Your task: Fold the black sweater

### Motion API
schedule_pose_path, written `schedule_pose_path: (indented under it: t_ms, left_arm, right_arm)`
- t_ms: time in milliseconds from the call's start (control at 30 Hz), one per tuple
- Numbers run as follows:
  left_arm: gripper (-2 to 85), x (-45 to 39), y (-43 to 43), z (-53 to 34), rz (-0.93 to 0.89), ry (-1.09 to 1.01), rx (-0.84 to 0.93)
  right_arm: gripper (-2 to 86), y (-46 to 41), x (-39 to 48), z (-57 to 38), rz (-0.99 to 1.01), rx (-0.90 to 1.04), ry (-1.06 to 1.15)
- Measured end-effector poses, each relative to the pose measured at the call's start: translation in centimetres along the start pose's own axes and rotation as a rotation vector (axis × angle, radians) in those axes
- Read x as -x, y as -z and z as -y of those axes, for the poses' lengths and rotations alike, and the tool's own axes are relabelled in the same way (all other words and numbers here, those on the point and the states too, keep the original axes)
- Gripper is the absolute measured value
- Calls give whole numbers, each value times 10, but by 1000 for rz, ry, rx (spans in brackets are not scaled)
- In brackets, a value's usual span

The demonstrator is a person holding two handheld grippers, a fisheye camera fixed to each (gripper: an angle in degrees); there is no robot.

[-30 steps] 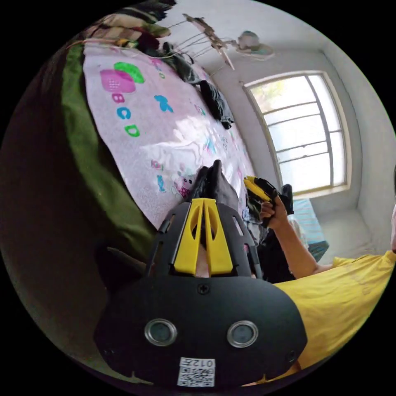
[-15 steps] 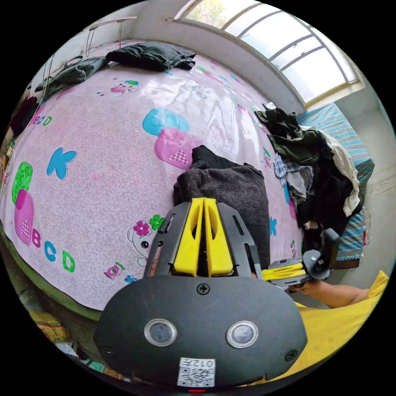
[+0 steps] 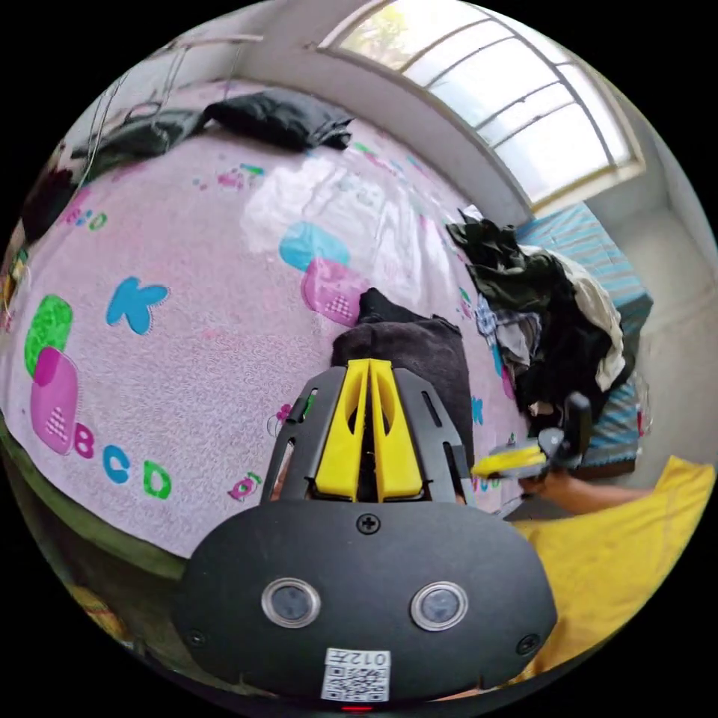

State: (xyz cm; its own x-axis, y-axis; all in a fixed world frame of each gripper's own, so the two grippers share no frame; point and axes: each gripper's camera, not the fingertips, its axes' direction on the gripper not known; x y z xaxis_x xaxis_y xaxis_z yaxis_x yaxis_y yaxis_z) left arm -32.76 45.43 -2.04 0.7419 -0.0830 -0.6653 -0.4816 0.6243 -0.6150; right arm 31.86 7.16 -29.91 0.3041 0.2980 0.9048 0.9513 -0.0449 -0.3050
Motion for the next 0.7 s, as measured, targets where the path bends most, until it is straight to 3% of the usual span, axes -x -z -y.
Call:
schedule_pose_path:
  t_ms: [167,267,500,700]
  left_arm:
    - [0,-47,-9,-40,98,-212,177]
    - [-1,-24,-27,-47,138,-104,229]
    - [1,27,-6,-46,-8,48,196]
    - [14,31,53,-75,-58,220,132]
  right_arm:
    - [2,7,-16,8,-50,-48,-77]
    - [1,-6,-20,14,-67,-15,-82]
    - [1,-3,-18,23,-26,0,-109]
    - [23,44,-32,11,64,-150,-229]
